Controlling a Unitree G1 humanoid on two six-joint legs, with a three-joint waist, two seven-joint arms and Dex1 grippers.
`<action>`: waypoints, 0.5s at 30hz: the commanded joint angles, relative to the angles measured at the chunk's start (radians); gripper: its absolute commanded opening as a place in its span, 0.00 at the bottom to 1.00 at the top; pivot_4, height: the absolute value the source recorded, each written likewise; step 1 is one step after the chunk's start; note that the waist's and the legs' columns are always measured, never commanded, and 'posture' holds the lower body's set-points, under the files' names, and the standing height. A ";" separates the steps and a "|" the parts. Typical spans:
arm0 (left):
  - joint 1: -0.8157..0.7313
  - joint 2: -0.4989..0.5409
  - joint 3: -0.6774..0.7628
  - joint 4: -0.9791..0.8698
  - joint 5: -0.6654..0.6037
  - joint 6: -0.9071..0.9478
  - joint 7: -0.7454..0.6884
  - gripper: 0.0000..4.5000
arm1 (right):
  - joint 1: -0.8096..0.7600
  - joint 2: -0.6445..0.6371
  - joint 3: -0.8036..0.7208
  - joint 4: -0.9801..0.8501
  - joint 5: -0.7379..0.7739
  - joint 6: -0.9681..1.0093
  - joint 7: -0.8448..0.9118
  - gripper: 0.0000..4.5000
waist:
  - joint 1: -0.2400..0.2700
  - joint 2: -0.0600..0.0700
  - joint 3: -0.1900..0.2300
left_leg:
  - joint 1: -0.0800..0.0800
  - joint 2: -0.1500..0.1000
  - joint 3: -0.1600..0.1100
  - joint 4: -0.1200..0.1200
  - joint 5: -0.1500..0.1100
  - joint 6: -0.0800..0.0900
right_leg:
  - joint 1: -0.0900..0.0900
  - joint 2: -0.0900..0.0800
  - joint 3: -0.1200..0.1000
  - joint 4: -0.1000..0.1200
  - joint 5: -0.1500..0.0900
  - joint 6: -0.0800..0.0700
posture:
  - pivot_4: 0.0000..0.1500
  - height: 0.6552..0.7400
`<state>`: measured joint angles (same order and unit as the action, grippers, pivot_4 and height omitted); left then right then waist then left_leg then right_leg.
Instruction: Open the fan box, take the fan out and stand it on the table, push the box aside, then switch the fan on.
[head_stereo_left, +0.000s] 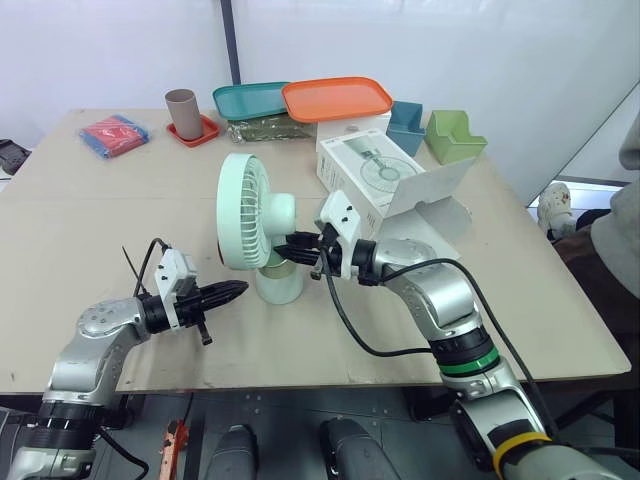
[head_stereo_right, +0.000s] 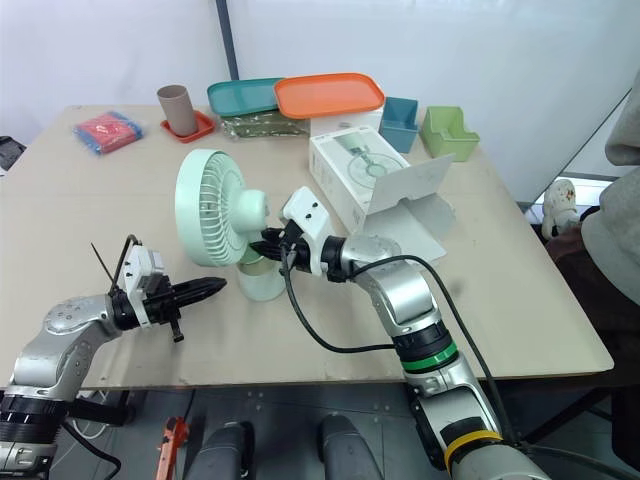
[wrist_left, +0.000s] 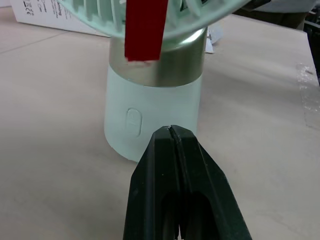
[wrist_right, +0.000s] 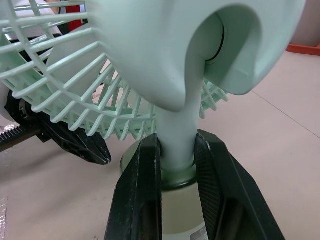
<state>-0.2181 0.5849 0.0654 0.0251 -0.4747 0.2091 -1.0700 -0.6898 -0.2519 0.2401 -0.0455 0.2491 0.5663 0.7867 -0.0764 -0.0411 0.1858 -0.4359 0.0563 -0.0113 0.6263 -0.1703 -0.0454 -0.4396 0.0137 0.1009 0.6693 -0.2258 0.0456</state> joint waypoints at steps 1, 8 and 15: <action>-0.025 0.002 0.004 0.017 0.023 -0.039 -0.005 0.02 | 0.005 0.001 0.009 -0.027 -0.003 -0.007 -0.007 0.09 | 0.000 0.000 0.000 | 0.000 0.000 0.000 0.000 0.000 0.000 | 0.000 0.000 0.000 0.000 0.000 0.000 | 1.00 1.00; -0.072 -0.028 -0.007 0.080 0.053 -0.072 -0.003 0.02 | 0.011 -0.003 0.007 -0.036 -0.004 -0.008 -0.013 0.09 | 0.000 0.000 0.000 | 0.000 0.000 0.000 0.000 0.000 0.001 | 0.000 0.000 0.000 0.000 0.000 0.000 | 1.00 1.00; -0.120 -0.064 -0.023 0.147 0.085 -0.121 -0.004 0.02 | 0.020 -0.010 0.004 -0.054 -0.002 0.002 -0.018 0.09 | 0.000 0.000 0.000 | 0.000 0.000 0.000 0.000 0.001 0.001 | 0.001 0.000 0.001 0.000 0.001 0.000 | 1.00 1.00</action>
<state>-0.3214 0.5250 0.0378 0.1693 -0.3932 0.1120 -1.0742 -0.6744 -0.2564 0.2394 -0.0631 0.2485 0.5652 0.7782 -0.0762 -0.0412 0.1857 -0.4355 0.0561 -0.0112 0.6265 -0.1698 -0.0447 -0.4391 0.0138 0.1013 0.6696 -0.2253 0.0461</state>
